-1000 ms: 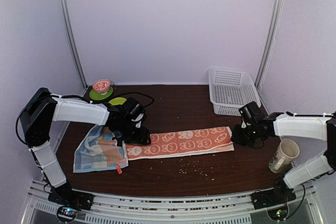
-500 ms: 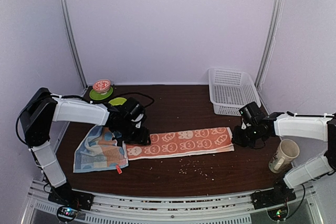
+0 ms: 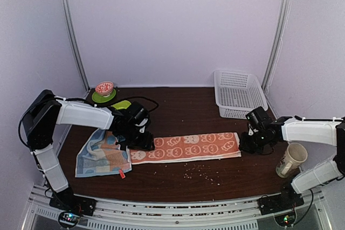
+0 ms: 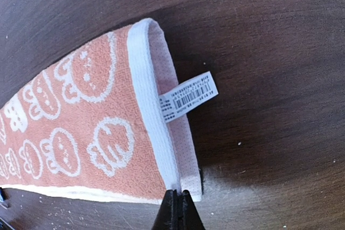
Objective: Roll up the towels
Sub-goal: Adjust the towel at the center of the board.
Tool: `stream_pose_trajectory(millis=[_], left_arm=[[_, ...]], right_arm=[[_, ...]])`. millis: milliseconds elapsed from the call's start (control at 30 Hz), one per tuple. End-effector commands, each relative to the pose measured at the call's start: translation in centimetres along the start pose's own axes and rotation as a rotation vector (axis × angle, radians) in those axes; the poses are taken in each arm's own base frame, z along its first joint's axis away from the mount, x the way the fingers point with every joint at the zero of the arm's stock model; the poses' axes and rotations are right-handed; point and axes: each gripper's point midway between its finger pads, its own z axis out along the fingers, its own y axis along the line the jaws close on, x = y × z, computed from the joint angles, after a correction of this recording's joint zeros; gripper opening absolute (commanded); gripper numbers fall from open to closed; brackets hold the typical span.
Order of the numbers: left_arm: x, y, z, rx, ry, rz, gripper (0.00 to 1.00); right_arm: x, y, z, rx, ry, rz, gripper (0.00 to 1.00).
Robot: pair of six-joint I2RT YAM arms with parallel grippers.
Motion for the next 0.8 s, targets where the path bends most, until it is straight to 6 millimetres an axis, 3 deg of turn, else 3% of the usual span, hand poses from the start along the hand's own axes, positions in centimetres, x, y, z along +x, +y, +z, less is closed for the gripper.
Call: stream_pose_trajectory(millis=[0,267,533,667,767], left_arm=[[0.6,0.3,1.0,-0.004,0.017,0.000,0.61],[0.9,0.5,1.6,-0.012,0.033,-0.002,0.61],[1.1,0.6,1.8,-0.014,0.040,-0.003,0.61],[1.1,0.7,1.8,-0.016,0.041,-0.001,0.61],[1.1,0.6,1.9,-0.016,0.042,0.000,0.61]], right_arm=[[-0.4,1.0,-1.5,-0.060,-0.012,0.014,0.00],[1.0,2.3,-1.4,-0.139,0.059,-0.001,0.00],[3.1,-0.7,0.3,-0.019,0.128,-0.056,0.00],[3.0,-2.7,0.4,0.076,0.100,-0.060,0.00],[2.6,-3.1,0.5,0.091,0.077,-0.047,0.00]])
